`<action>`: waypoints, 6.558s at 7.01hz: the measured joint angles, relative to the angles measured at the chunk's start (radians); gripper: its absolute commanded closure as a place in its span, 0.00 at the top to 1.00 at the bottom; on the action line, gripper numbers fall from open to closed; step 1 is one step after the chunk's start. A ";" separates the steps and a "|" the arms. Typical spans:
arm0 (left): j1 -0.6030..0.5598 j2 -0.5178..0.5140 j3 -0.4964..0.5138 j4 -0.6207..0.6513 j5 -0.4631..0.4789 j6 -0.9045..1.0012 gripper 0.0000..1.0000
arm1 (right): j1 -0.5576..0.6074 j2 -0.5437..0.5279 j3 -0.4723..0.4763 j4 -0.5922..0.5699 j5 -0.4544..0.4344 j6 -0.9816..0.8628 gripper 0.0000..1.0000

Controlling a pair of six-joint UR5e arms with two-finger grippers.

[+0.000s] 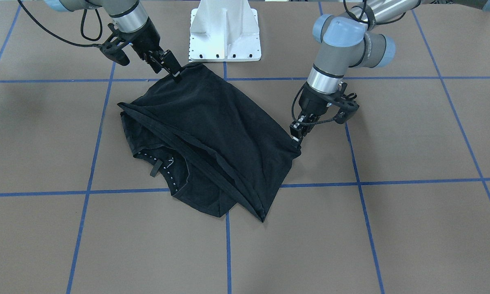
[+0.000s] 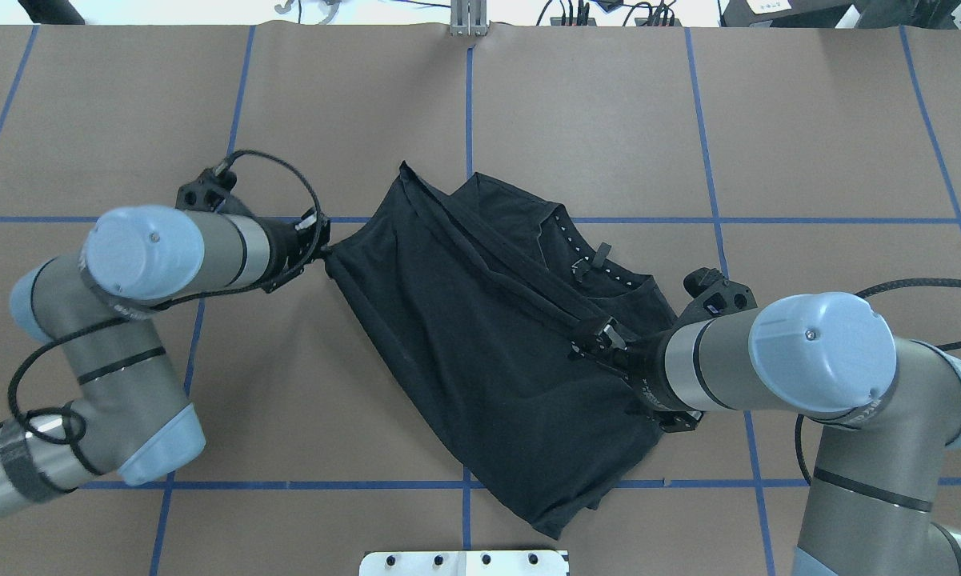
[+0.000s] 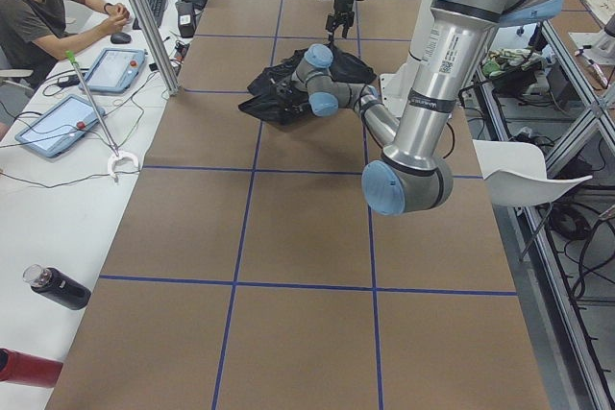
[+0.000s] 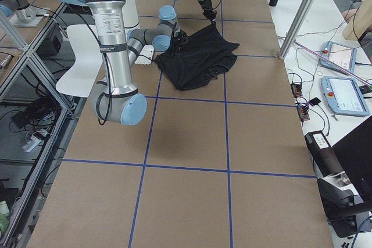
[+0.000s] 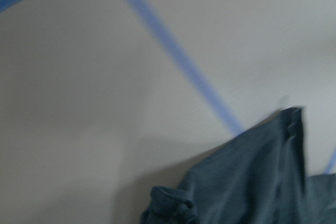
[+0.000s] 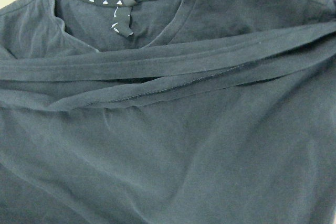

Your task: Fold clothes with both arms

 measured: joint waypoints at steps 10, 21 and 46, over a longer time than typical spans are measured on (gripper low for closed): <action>-0.146 -0.407 0.659 -0.437 0.008 0.202 1.00 | 0.003 0.121 -0.077 0.009 -0.094 -0.003 1.00; -0.151 0.097 -0.050 -0.125 -0.127 0.317 1.00 | -0.086 0.269 -0.288 -0.341 -0.166 -1.318 0.41; -0.150 0.088 -0.075 -0.124 -0.129 0.251 1.00 | -0.055 0.124 -0.140 -0.325 -0.098 -0.804 0.89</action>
